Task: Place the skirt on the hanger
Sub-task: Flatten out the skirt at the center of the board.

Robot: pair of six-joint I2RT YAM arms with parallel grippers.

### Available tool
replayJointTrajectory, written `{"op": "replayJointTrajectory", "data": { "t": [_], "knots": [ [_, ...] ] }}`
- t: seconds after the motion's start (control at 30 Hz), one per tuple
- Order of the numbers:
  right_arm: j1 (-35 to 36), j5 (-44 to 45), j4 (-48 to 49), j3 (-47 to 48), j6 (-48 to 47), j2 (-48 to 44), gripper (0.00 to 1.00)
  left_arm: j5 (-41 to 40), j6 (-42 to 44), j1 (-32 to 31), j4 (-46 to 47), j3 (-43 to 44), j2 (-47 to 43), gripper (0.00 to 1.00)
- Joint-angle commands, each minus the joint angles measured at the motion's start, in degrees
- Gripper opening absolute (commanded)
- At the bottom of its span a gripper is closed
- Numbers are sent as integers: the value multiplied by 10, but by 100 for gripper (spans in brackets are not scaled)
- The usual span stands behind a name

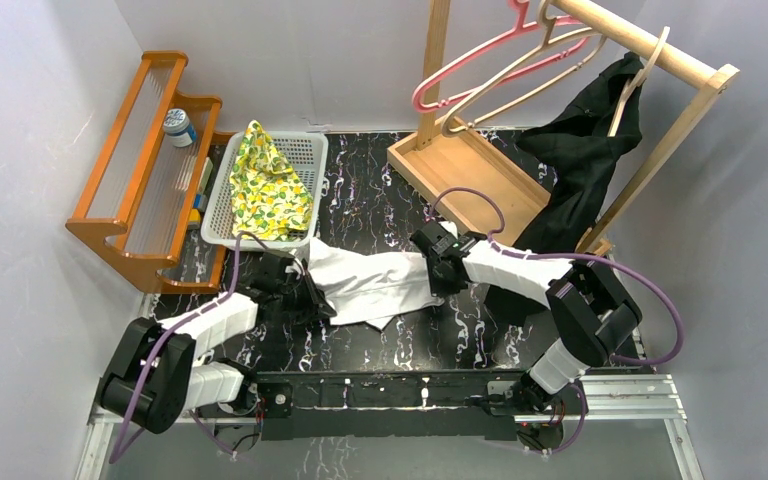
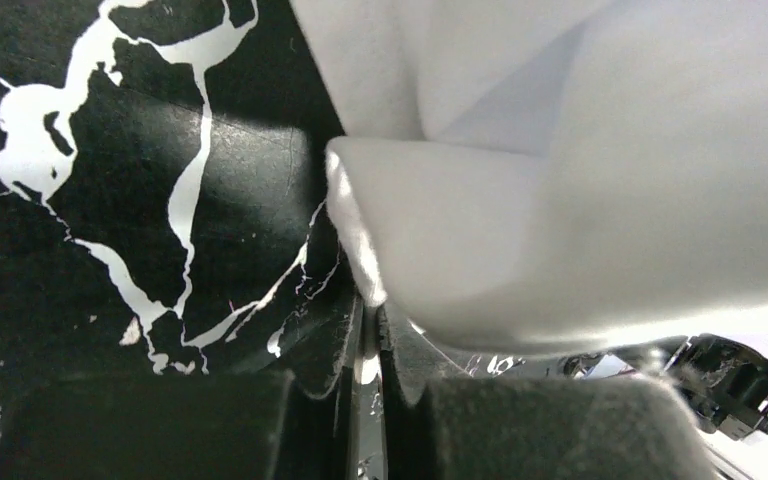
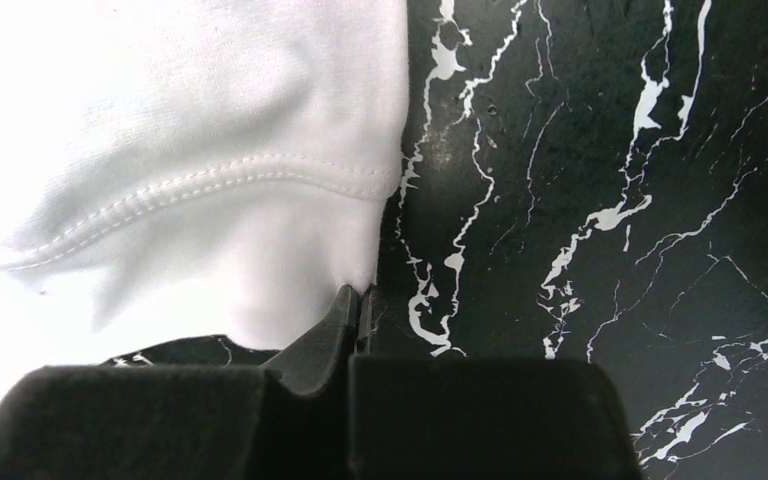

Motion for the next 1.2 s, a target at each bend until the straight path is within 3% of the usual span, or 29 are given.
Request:
{"op": "replayJointTrajectory", "data": {
  "t": [0.0,0.17,0.3,0.57,0.73,0.83,0.9,1.07,1.17],
  "knots": [
    [-2,-2,-11,49,0,-18,0,-27,23,-3,-121,73,-25,0],
    [-3,21,-27,114,-11,-62,0,-103,57,-2,-280,229,-62,0],
    [-3,44,-6,176,-31,-103,0,-129,78,0,-353,350,-58,0],
    [-14,104,9,342,-88,-126,0,-181,124,3,-413,602,10,0],
    [-18,122,41,369,-116,-163,0,-176,137,5,-414,697,45,0],
    [-18,121,37,349,-119,-191,0,-169,138,5,-414,692,41,0],
    [-18,113,19,316,-116,-211,0,-154,128,5,-411,643,24,0],
    [-18,49,-47,170,-88,-273,0,-85,60,5,-372,400,-54,0],
    [-17,-57,-73,70,-76,-296,0,-41,10,4,-339,257,-87,0]
  ]
}}
